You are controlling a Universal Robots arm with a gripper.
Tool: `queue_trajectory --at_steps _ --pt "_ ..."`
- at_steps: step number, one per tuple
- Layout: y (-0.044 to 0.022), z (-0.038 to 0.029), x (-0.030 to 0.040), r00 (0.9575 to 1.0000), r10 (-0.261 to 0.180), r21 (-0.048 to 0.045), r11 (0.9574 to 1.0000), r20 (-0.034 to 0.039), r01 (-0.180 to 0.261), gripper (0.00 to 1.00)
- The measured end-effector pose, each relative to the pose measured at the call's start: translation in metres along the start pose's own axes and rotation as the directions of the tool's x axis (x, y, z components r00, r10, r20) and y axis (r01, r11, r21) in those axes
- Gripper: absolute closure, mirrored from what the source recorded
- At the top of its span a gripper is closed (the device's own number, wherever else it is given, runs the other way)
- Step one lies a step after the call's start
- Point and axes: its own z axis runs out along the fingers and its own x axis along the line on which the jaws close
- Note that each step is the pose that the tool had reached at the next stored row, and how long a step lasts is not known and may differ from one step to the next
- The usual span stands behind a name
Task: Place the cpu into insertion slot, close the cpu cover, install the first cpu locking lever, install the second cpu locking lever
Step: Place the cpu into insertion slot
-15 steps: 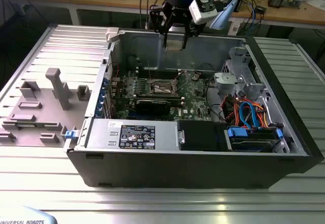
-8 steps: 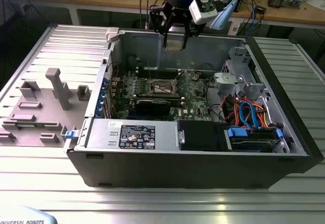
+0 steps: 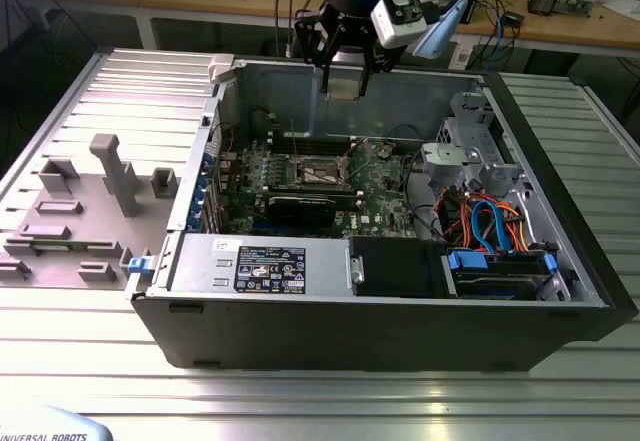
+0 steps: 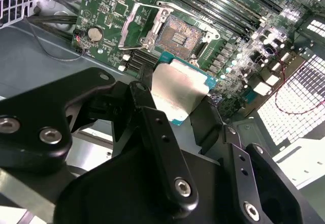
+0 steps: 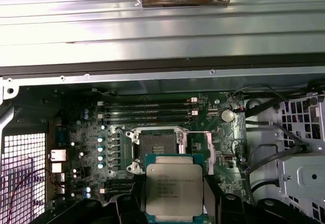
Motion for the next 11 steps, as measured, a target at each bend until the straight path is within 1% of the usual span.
queue_trajectory --at_steps 6,11 --pt "0.0 0.0 0.0 0.9998 0.021 -0.0004 0.9998 0.0019 -0.021 0.46" --pt "0.0 0.0 0.0 0.9996 0.03 -0.0006 0.9996 0.0027 -0.03 0.46"
